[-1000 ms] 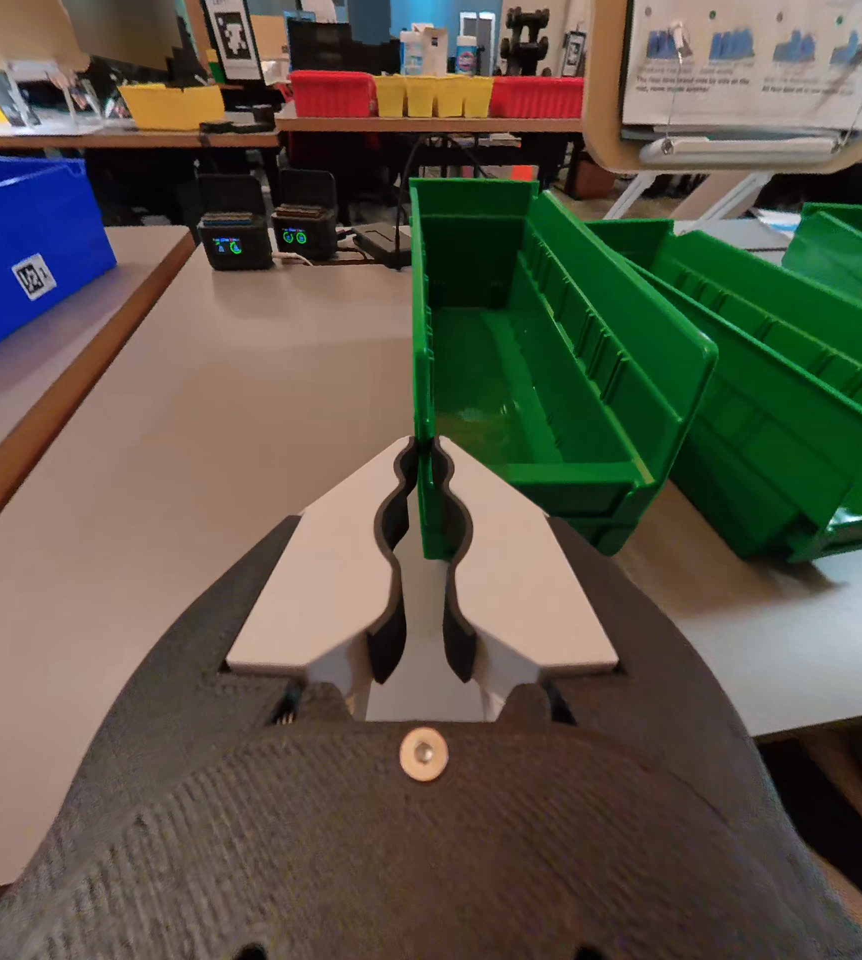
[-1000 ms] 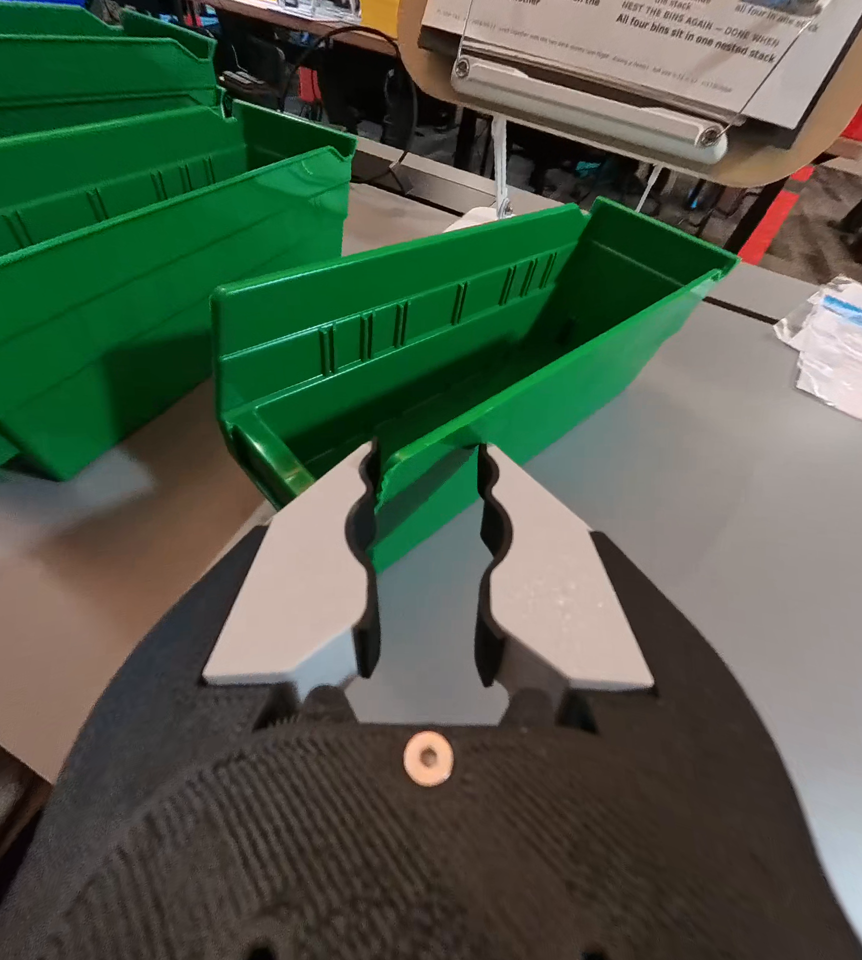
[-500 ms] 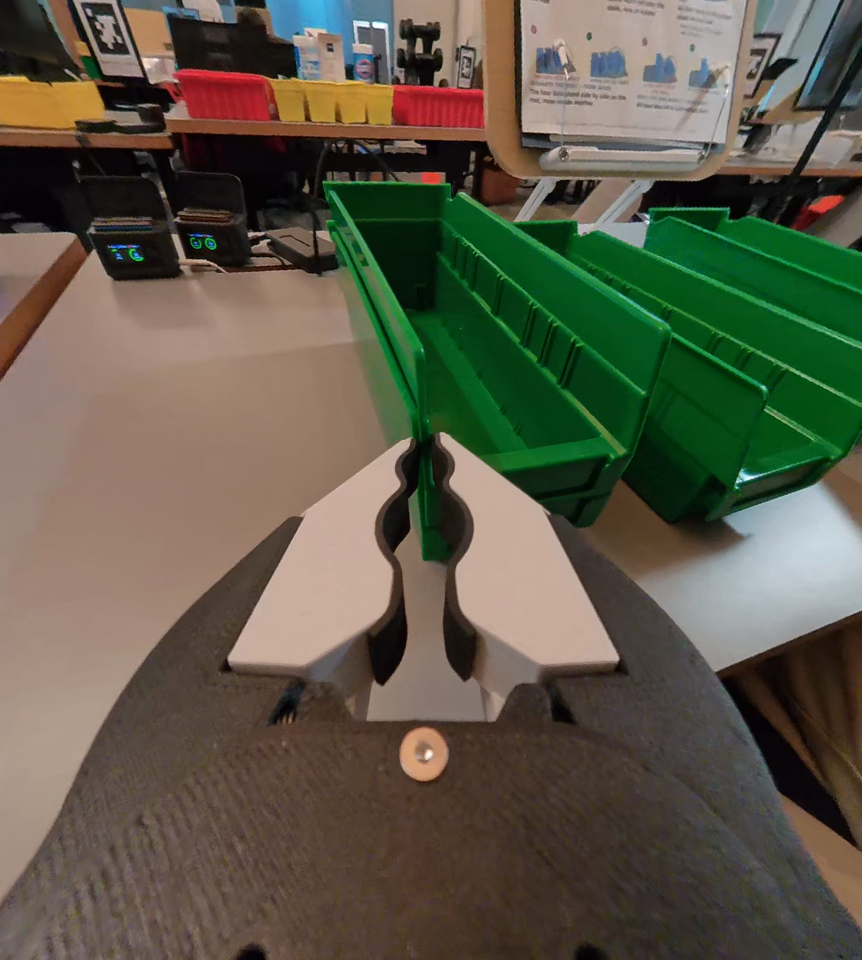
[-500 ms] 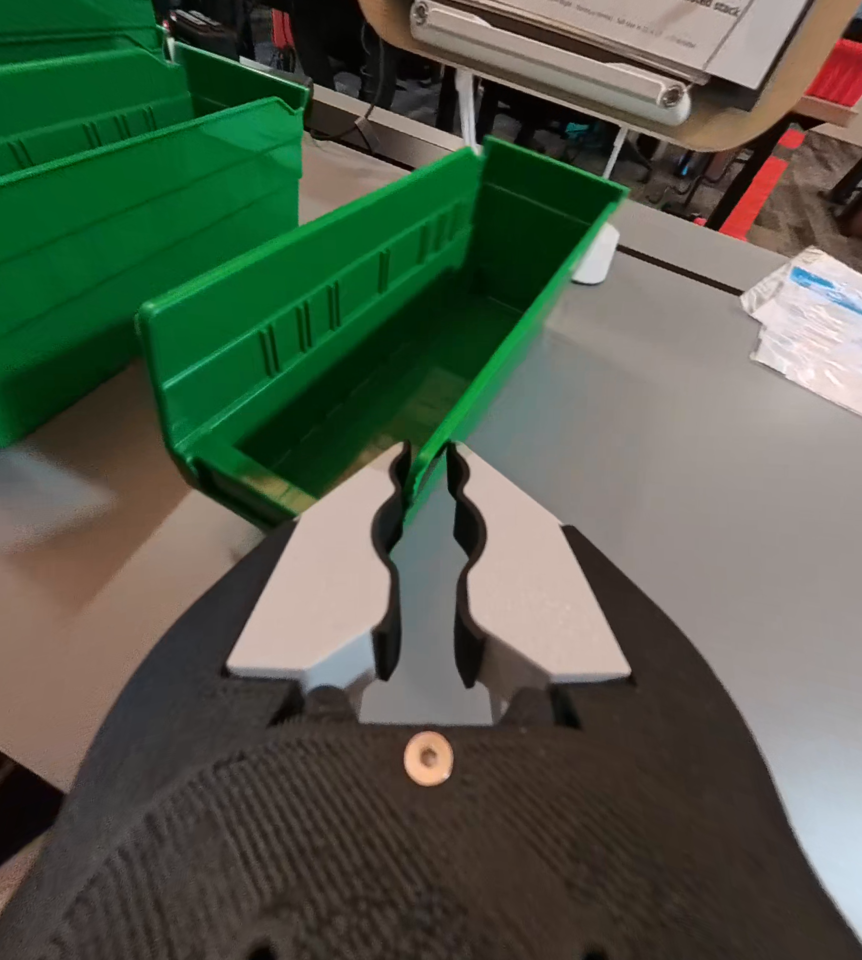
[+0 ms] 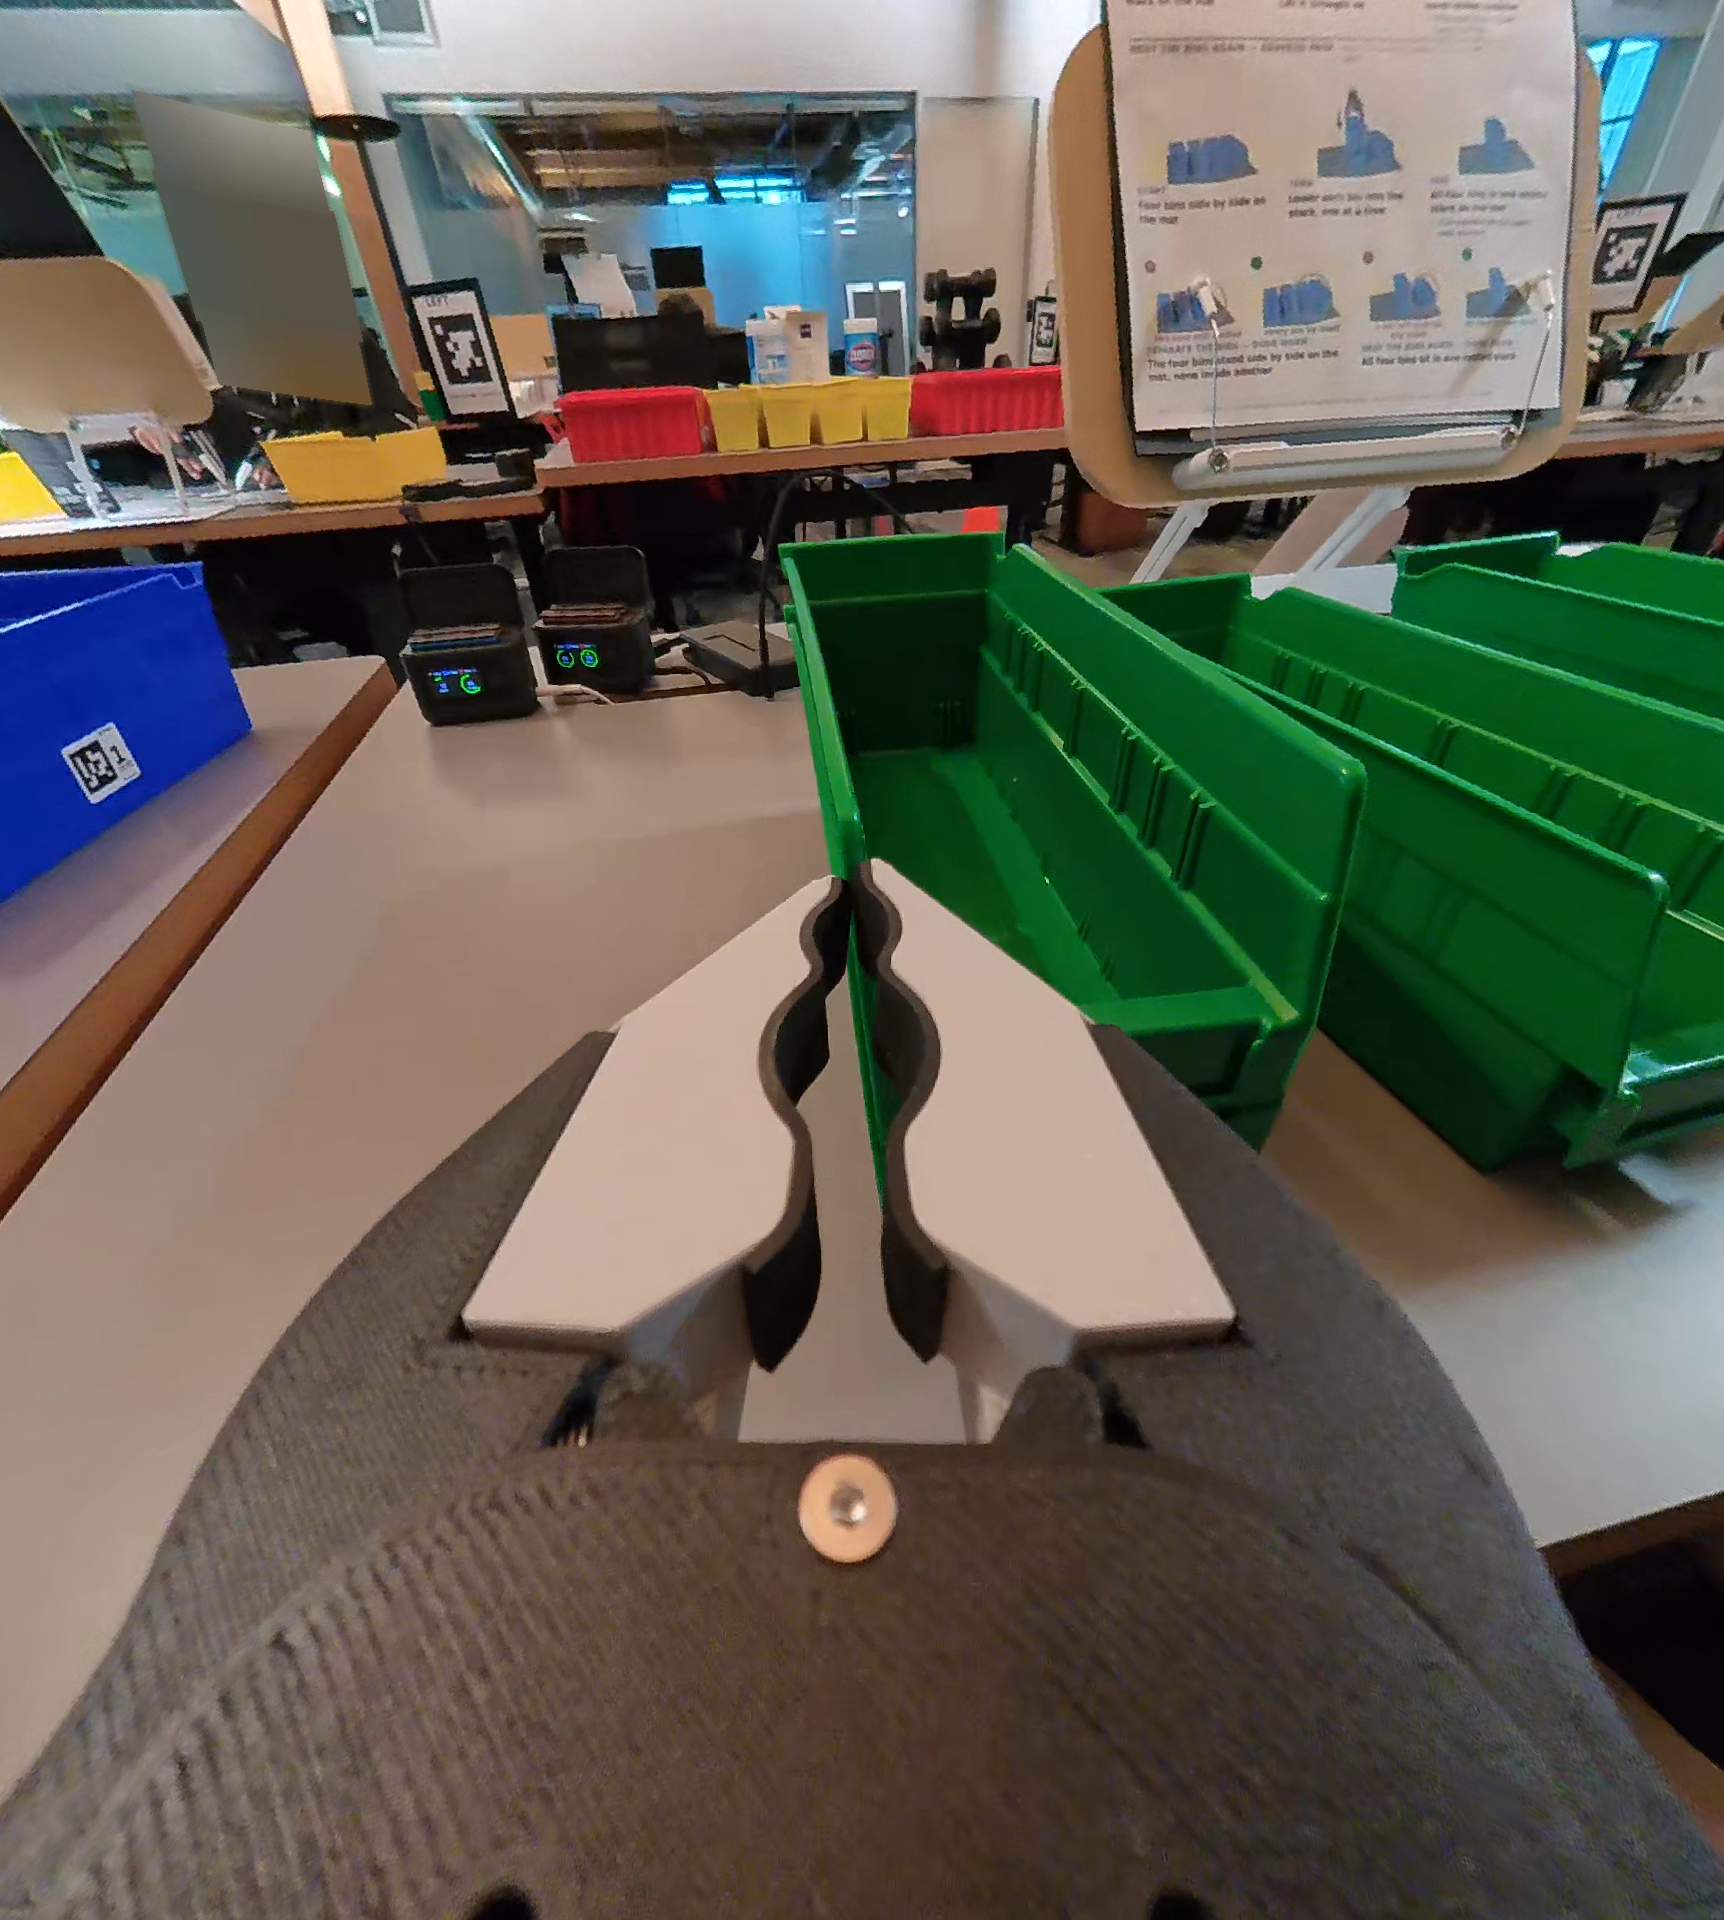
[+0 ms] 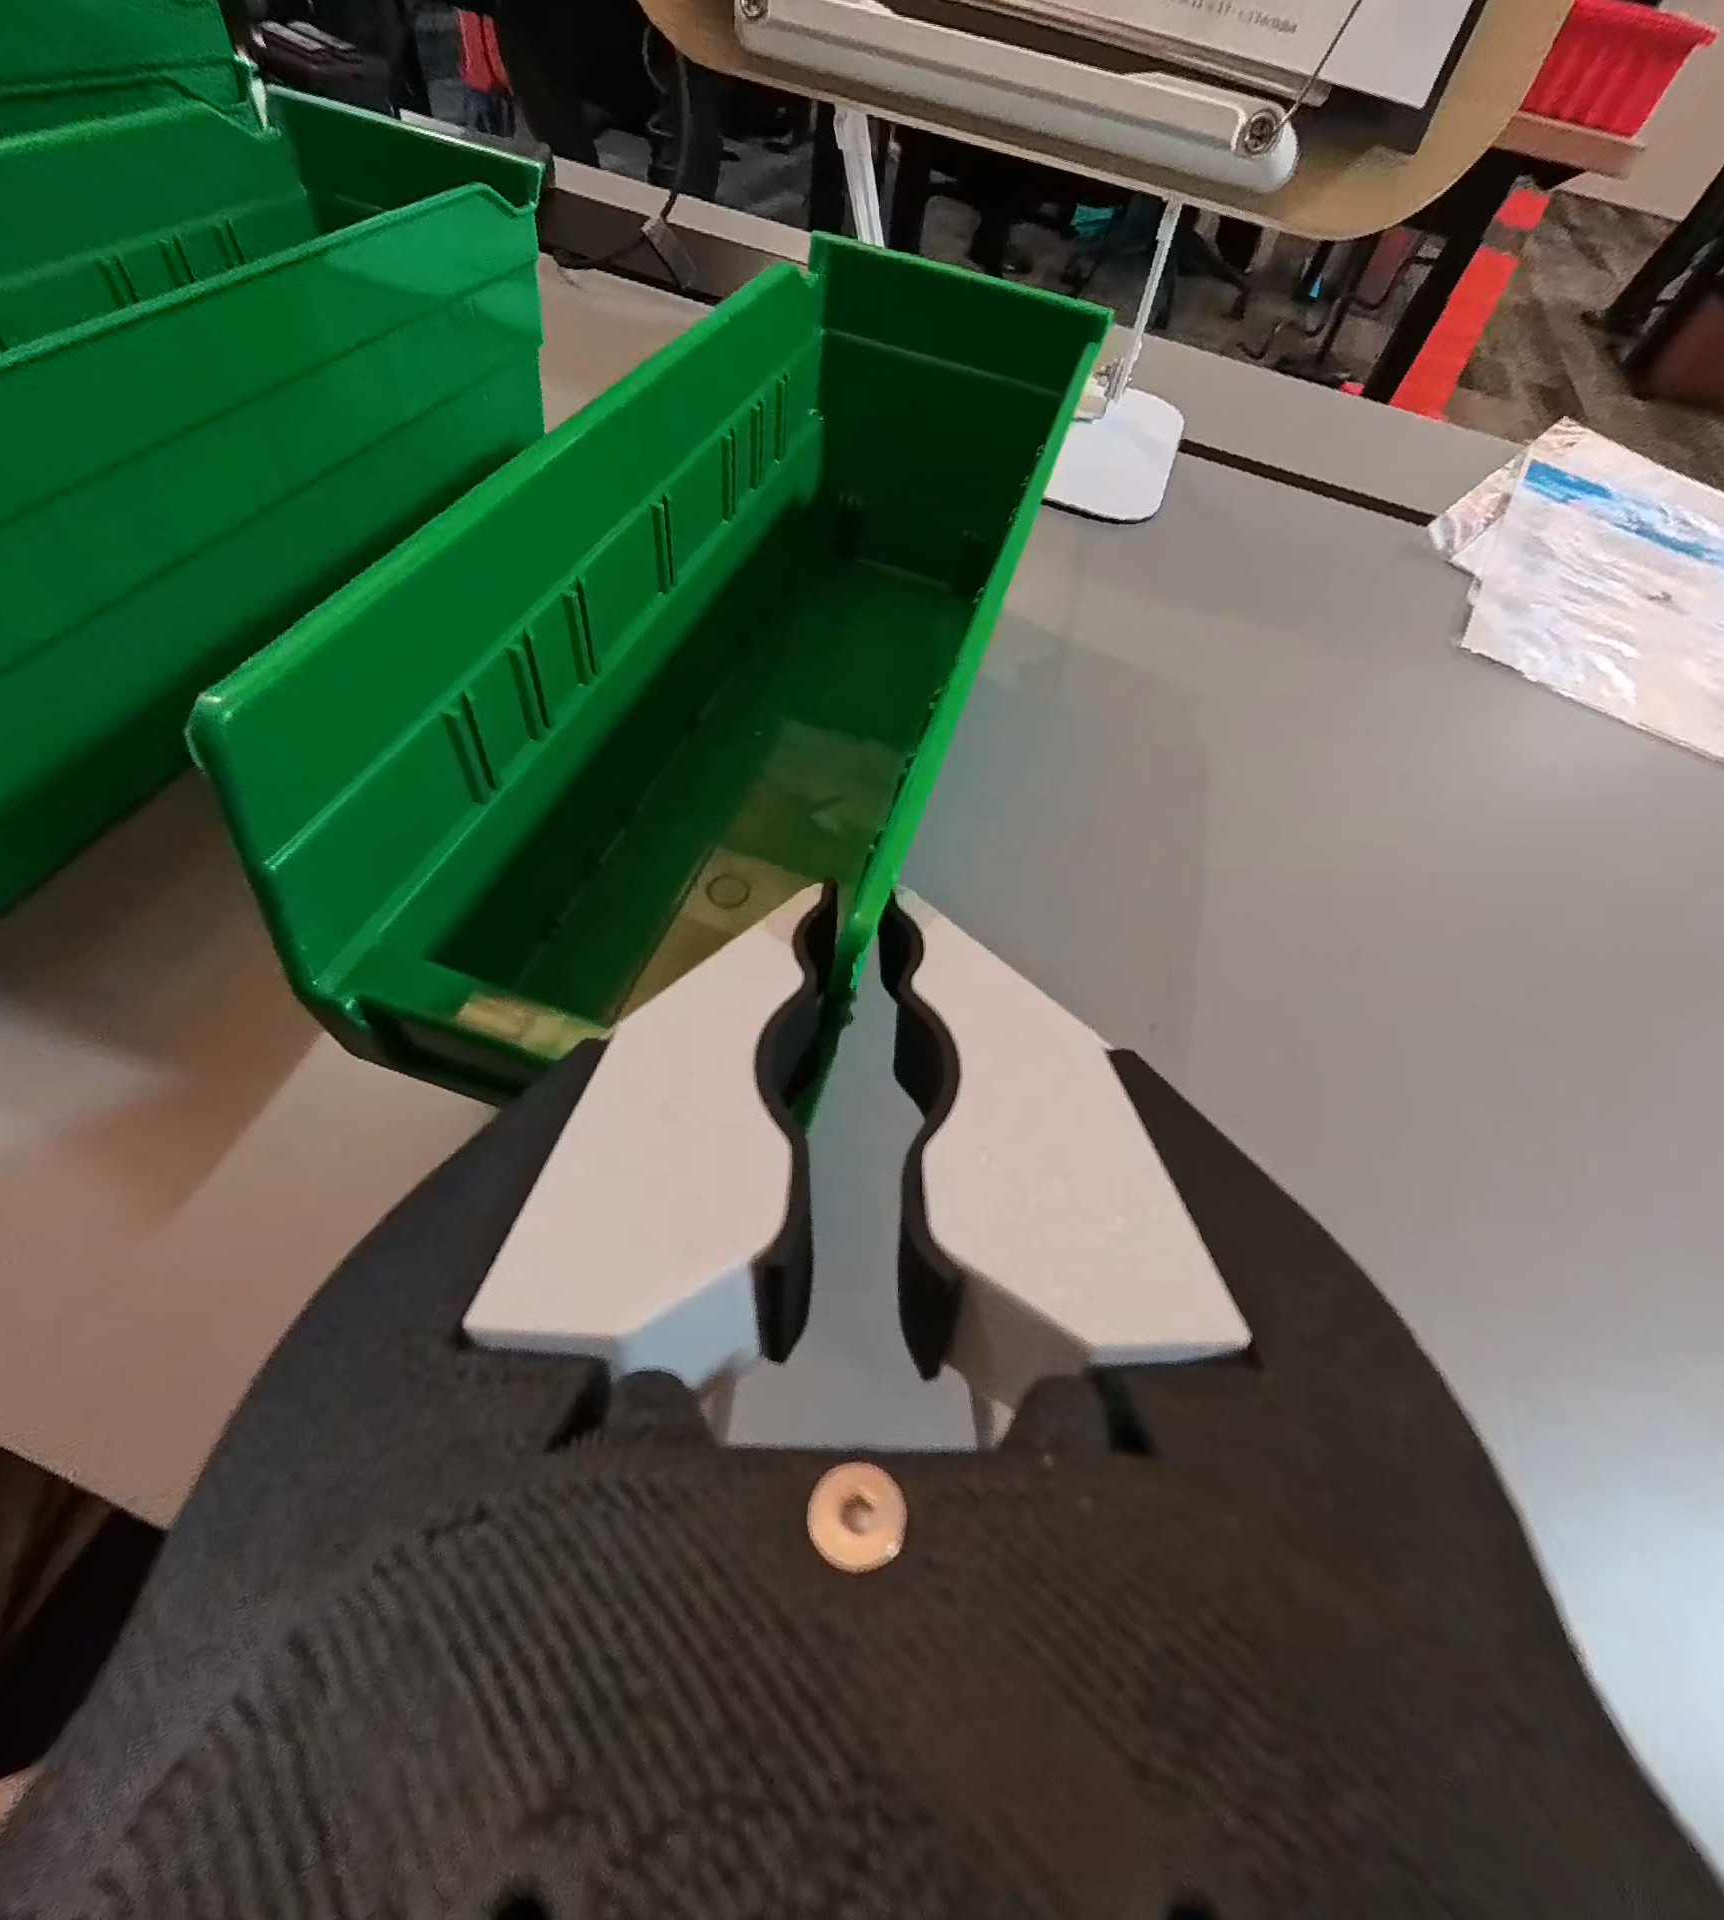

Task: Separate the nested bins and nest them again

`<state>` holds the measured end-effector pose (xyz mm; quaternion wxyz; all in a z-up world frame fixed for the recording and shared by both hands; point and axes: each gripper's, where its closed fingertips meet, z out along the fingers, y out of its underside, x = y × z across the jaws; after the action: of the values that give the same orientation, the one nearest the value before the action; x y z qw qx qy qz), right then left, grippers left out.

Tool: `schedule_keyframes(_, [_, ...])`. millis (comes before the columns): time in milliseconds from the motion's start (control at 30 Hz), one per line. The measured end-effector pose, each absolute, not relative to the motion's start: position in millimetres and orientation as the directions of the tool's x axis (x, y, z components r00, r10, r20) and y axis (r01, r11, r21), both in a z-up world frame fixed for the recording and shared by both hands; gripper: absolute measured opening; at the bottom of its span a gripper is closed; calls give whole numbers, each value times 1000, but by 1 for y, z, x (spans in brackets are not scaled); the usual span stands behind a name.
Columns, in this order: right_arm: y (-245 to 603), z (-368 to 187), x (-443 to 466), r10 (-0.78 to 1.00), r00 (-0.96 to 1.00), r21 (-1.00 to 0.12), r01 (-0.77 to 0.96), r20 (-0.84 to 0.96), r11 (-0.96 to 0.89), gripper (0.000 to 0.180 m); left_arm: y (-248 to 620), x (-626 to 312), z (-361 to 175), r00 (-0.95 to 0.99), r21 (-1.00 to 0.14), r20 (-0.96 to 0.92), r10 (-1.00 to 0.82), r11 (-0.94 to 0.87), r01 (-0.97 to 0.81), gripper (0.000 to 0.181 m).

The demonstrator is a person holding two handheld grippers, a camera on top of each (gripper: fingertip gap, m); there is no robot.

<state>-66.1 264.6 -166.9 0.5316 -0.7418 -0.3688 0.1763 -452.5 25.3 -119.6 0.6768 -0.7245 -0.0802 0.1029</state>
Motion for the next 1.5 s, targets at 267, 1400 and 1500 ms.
schedule_keyframes(267, [260, -151, -77, 788, 613, -959, 253, 58, -126, 45, 17, -459, -119, 956, -999, -23, 293, -53, -8, 12])
schedule_keyframes(1400, [256, -155, -92, 822, 569, -961, 237, 17, -144, 42, 2, -477, -141, 891, -953, -213, 401, -285, -99, 5])
schedule_keyframes(1500, [256, -155, -94, 824, 567, -960, 242, 23, -140, 41, 3, -475, -142, 886, -946, -246, 393, -295, -132, 6])
